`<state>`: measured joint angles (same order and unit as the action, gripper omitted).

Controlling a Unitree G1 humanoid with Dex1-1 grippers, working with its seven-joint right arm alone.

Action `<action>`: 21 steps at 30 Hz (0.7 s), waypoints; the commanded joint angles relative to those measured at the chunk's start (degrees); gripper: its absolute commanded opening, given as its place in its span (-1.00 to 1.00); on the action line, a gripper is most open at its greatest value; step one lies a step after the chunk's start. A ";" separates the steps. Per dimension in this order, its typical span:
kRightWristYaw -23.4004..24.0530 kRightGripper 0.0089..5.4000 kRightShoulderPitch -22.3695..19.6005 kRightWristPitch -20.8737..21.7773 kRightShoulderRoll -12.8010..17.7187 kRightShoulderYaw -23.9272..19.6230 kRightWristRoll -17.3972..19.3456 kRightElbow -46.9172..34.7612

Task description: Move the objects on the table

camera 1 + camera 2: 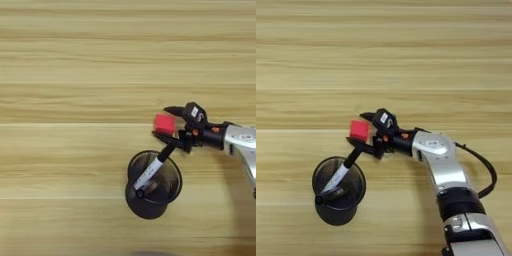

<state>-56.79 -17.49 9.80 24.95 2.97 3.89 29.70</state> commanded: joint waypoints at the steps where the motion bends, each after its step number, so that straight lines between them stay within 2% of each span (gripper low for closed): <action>1: 1.21 0.29 -3.25 1.16 1.22 -0.51 0.40 -2.29; 6: 1.02 0.09 -3.18 1.11 1.14 -0.55 0.60 -2.64; 15: 0.82 -0.14 -2.99 1.12 1.10 -0.55 0.71 -3.03; 21: 0.68 -0.15 -2.97 0.85 0.92 -0.53 0.92 -3.76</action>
<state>-57.15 -17.46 9.78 24.70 3.09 3.90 29.05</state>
